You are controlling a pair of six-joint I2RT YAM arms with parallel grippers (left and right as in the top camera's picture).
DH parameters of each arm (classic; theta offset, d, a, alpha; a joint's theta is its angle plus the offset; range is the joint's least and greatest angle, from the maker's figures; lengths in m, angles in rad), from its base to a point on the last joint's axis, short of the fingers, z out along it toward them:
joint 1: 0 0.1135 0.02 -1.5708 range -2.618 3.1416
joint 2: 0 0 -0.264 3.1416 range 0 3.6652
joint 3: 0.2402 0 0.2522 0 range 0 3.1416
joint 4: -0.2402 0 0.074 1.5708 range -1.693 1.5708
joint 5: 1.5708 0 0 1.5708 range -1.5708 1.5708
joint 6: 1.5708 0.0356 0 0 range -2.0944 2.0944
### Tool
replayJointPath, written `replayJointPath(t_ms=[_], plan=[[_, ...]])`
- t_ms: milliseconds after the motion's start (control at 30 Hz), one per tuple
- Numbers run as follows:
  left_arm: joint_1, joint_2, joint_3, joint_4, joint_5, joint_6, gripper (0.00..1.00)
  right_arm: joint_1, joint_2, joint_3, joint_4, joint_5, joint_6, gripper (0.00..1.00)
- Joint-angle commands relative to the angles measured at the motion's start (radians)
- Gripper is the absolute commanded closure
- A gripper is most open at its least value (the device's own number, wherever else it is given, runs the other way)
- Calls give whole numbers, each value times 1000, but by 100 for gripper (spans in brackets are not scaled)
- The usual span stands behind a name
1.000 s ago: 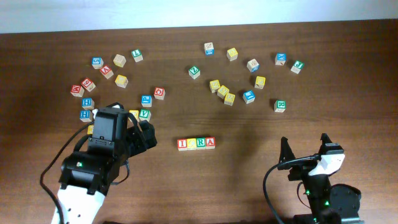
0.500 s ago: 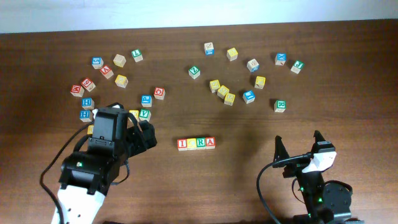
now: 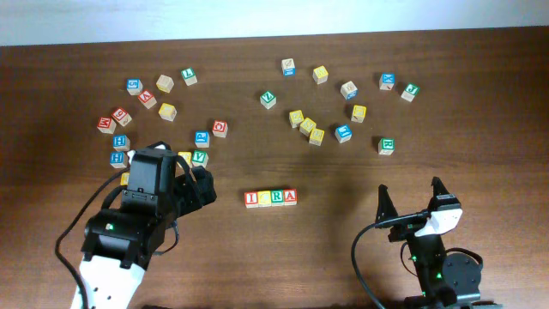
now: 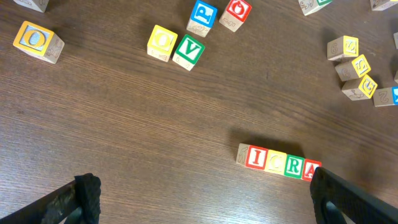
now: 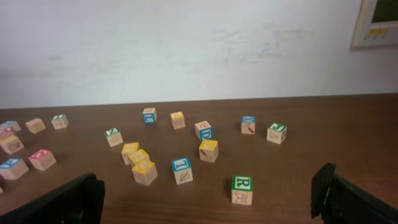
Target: Spell out ICRA
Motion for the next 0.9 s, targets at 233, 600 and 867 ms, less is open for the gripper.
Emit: replayJointPath(t_ms=[233, 600, 867], plan=[[7, -2, 16, 2, -15, 8, 1, 9, -12, -58, 60, -17, -1, 2], [7, -2, 16, 2, -15, 8, 1, 10, -12, -59, 62, -18, -24, 1], [7, -2, 16, 2, -15, 8, 1, 10, -12, -100, 150, -18, -42, 2]])
